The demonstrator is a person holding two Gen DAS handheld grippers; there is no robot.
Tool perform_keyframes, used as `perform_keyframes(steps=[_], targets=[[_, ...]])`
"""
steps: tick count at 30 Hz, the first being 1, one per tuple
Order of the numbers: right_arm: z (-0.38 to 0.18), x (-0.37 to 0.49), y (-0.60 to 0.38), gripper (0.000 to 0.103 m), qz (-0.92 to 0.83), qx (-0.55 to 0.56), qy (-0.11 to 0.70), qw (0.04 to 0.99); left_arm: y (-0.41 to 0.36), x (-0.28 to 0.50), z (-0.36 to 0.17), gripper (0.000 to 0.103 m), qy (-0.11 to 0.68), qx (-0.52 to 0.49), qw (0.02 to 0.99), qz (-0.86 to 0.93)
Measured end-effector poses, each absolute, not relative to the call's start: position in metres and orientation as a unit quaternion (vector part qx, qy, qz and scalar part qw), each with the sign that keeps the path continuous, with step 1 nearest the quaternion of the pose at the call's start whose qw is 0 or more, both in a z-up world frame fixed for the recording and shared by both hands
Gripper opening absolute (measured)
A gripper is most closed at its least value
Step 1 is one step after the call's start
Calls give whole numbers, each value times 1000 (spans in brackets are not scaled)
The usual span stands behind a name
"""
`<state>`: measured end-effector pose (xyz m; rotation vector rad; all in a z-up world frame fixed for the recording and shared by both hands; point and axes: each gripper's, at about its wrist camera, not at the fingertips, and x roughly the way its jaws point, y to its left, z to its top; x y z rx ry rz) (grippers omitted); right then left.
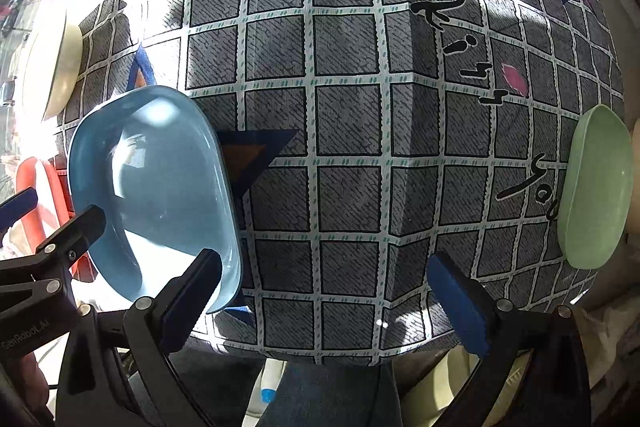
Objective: Organize plates and bowls
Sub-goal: 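Grasp the light blue square plate rim with the right tool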
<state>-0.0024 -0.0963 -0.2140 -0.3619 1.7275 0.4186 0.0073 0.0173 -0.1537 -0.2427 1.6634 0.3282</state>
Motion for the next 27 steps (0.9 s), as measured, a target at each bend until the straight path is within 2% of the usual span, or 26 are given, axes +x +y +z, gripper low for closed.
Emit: perform_keyframes(steps=[4,6,7,8,10,13,16,22,23,25,27], targets=[[-223,5,-87,103,193,-162,742,621,21,12,-167,103,732,-111,653,155],[-220,10,-85,103,205,-153,741,621,22,12,-176,99,735,-104,652,155],[-220,12,-84,97,214,-148,740,621,21,13,-179,99,737,-99,651,154],[-221,11,-83,80,225,-142,739,618,20,15,-182,95,738,-95,651,152],[-225,11,-72,64,229,-143,741,615,17,17,-187,93,740,-86,650,150],[-222,7,-68,64,245,-144,733,618,18,17,-200,92,743,-84,648,144],[-221,9,-63,50,270,-129,734,610,9,13,-202,90,746,-84,644,149],[-221,7,-56,48,268,-135,737,606,1,4,-200,89,748,-100,639,152],[-220,7,-56,34,269,-139,737,604,3,3,-202,85,747,-109,639,144],[-230,-6,-69,17,286,-124,748,586,3,1,-205,77,746,-115,644,125],[-236,-13,-75,17,289,-117,754,578,-6,3,-206,69,745,-106,650,106]])
